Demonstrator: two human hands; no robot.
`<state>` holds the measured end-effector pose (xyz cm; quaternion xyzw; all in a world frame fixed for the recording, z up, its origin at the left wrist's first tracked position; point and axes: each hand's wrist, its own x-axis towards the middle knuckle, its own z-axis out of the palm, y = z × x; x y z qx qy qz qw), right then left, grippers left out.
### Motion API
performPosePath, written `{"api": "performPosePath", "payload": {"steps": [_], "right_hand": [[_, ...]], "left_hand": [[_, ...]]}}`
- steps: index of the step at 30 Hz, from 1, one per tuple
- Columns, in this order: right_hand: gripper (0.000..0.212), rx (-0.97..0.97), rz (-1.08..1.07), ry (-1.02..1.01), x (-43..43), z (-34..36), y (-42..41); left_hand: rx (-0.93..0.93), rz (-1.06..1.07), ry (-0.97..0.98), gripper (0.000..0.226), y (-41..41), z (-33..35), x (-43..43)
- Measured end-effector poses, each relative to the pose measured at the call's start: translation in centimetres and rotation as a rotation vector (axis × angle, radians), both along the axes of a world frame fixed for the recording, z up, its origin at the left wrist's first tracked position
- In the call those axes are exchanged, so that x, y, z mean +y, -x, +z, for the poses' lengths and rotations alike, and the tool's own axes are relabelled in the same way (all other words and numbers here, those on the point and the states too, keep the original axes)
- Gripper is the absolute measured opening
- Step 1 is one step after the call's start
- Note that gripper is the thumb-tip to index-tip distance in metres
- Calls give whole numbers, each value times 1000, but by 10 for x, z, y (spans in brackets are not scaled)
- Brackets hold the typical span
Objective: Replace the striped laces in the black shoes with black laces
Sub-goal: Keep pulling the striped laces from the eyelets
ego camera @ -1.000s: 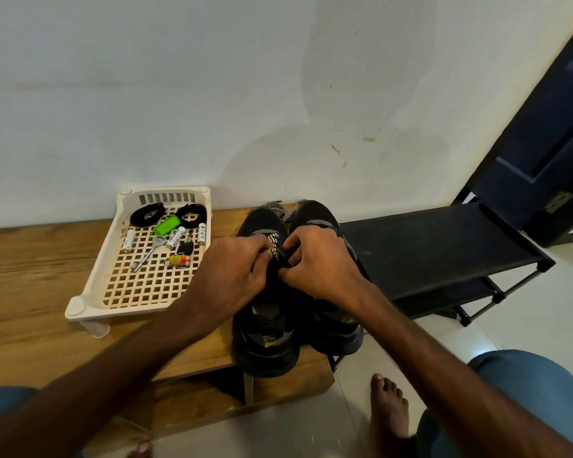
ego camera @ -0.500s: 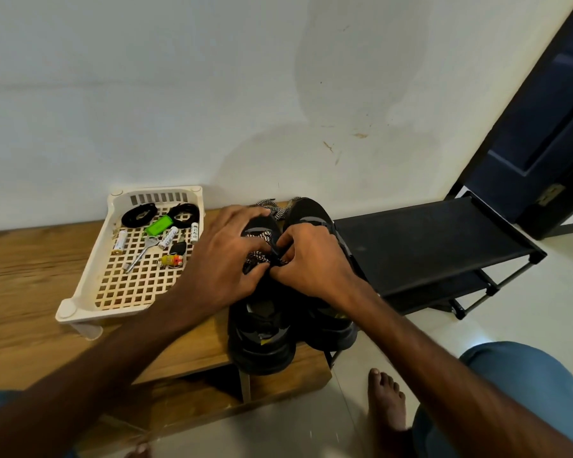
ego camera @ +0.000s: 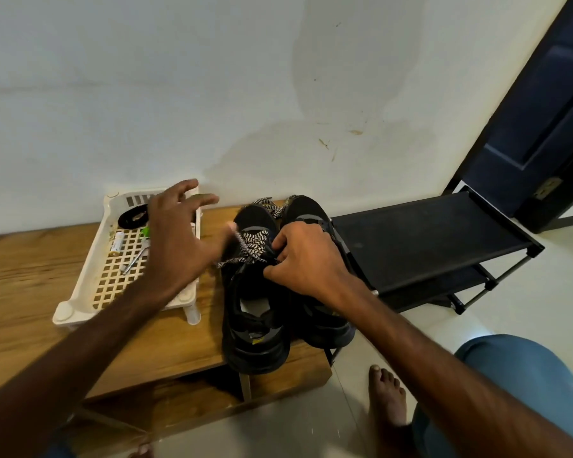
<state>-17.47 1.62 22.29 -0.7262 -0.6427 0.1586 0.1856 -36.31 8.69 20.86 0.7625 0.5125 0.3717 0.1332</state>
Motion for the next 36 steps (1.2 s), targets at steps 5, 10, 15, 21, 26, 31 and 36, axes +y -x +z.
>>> {"api": "performPosePath", "payload": {"steps": [5,10,15,21,26,31,36], "right_hand": [[32,-4,6,-4,-1,2,0],[28,14,-5,11,0,2,0],[24,-2,-25,23,-2,-1,2],[33,21,-28,37,-2,1,8],[30,15,-36,11,-5,0,8],[19,74,-34,-7,-5,-1,6],[20,112,-44,-31,-7,-3,3]], "left_hand": [[352,-389,-102,39,-19,-7,-23],[366,-381,-198,13,-19,-2,-24],[94,-218,-152,10,-6,14,-6],[99,-26,106,13,7,6,9],[254,-292,-32,54,-9,2,-9],[394,-379,-98,19,-15,5,-25],[341,-384,-101,11,-18,3,-27]]}}
